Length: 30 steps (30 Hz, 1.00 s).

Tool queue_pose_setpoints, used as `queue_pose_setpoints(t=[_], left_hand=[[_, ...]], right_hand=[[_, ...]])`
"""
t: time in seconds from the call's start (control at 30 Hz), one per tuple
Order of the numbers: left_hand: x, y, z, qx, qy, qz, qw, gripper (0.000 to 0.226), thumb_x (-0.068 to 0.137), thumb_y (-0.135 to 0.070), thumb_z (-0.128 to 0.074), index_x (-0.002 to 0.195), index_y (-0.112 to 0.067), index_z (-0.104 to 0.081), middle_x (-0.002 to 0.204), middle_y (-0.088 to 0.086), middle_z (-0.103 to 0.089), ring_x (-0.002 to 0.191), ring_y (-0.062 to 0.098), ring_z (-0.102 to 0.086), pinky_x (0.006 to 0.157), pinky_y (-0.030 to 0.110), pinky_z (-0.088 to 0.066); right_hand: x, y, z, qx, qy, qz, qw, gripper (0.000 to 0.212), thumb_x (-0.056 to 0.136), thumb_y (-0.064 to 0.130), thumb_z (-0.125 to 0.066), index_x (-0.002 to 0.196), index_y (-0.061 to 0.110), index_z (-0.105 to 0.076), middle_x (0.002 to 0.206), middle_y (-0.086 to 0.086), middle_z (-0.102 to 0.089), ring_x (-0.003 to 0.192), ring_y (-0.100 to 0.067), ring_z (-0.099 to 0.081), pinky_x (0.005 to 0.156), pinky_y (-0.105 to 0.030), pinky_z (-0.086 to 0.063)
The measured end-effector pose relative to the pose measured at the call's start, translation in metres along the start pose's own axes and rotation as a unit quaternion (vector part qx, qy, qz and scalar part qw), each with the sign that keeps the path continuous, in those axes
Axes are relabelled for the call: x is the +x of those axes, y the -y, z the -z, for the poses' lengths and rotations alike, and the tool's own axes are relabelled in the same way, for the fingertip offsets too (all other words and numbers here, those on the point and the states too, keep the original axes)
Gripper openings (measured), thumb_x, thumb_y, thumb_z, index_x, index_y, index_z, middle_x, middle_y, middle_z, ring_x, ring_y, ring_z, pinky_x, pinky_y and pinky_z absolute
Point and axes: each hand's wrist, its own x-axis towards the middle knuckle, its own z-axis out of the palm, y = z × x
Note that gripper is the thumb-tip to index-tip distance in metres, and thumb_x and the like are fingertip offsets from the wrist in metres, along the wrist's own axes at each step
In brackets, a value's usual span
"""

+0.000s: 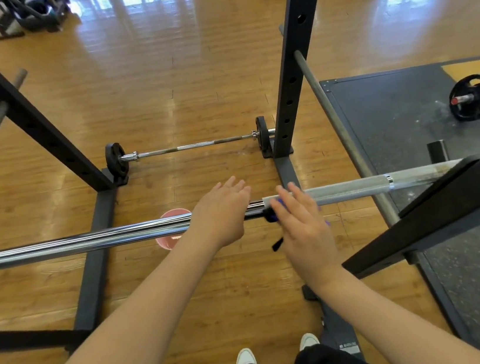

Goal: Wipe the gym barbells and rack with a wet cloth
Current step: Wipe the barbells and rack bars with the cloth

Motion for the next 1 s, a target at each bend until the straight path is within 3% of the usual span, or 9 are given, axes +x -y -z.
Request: queue_pose_setpoints(t=[0.13,0.27,0.37,0.5,0.57,0.8,0.9,1.0], left_hand=[[-0.006,-0.001,-0.006,0.038,-0.055,0.008,0.998,0.07,0.09,-0.009,-0.053,0.15,-0.01,-0.017,0.156,0.007,-0.021,0.145,0.019,-0.013,0.117,0.033,-0.009],[-0.012,-0.005,-0.021,0.092,-0.186,0.006,0.978,0.066,0.068,-0.003,-0.074,0.13,0.0,-0.053,0.13,0.017,-0.057,0.122,0.031,-0.053,0.103,0.046,-0.038],[-0.012,-0.019,-0.027,0.093,-0.199,0.057,0.974,0.069,0.067,-0.005,-0.074,0.133,-0.001,-0.05,0.131,0.018,-0.055,0.124,0.032,-0.052,0.104,0.046,-0.037],[-0.009,-0.024,-0.022,0.106,-0.137,0.097,0.98,0.063,0.094,-0.005,-0.046,0.149,-0.003,-0.016,0.154,0.017,-0.022,0.144,0.03,-0.016,0.116,0.042,-0.009],[-0.006,-0.023,-0.018,0.099,-0.113,0.098,0.984,0.06,0.096,-0.005,-0.041,0.149,-0.004,-0.014,0.157,0.016,-0.011,0.146,0.029,-0.004,0.117,0.04,-0.003],[0.005,-0.02,-0.001,0.059,0.003,0.103,0.993,0.05,0.09,-0.004,-0.054,0.138,-0.008,-0.041,0.153,0.014,-0.027,0.144,0.028,-0.017,0.115,0.04,-0.019],[0.006,-0.015,0.002,0.01,0.033,0.091,0.995,0.045,0.089,-0.006,-0.055,0.133,-0.011,-0.046,0.144,0.009,-0.038,0.14,0.025,-0.027,0.103,0.038,-0.036],[0.003,-0.015,0.001,-0.004,0.009,0.086,0.996,0.048,0.088,-0.007,-0.057,0.133,-0.011,-0.044,0.149,0.009,-0.033,0.142,0.024,-0.022,0.103,0.037,-0.037]], right_hand=[[0.007,0.014,-0.002,0.007,0.05,0.039,0.998,0.05,0.072,-0.012,-0.07,0.12,0.001,-0.062,0.128,-0.016,-0.058,0.124,-0.036,-0.049,0.103,-0.048,-0.036],[-0.002,-0.013,0.016,-0.01,0.032,-0.023,0.999,0.051,0.07,-0.013,-0.074,0.118,0.002,-0.064,0.127,-0.017,-0.059,0.124,-0.037,-0.05,0.102,-0.047,-0.035],[-0.002,-0.015,0.017,-0.018,0.012,-0.063,0.998,0.047,0.071,-0.013,-0.075,0.114,0.0,-0.065,0.125,-0.019,-0.06,0.122,-0.039,-0.051,0.1,-0.049,-0.035],[0.005,0.008,0.007,0.008,0.028,-0.057,0.998,0.044,0.073,-0.012,-0.072,0.114,-0.002,-0.064,0.123,-0.02,-0.06,0.122,-0.039,-0.051,0.1,-0.049,-0.036],[0.006,0.008,0.007,0.014,0.059,-0.021,0.998,0.046,0.073,-0.012,-0.072,0.117,-0.001,-0.063,0.126,-0.02,-0.059,0.124,-0.038,-0.05,0.102,-0.047,-0.033],[0.01,-0.007,0.019,-0.011,0.018,-0.08,0.997,0.042,0.075,-0.01,-0.071,0.116,-0.002,-0.064,0.126,-0.021,-0.059,0.122,-0.039,-0.051,0.101,-0.049,-0.028],[0.014,0.014,0.004,0.004,0.049,-0.017,0.999,0.047,0.072,-0.012,-0.071,0.118,-0.002,-0.062,0.126,-0.021,-0.058,0.123,-0.038,-0.051,0.103,-0.048,-0.033],[0.011,0.004,0.007,0.006,0.063,0.029,0.998,0.049,0.072,-0.012,-0.071,0.119,-0.001,-0.062,0.128,-0.02,-0.057,0.123,-0.037,-0.05,0.103,-0.046,-0.038]])
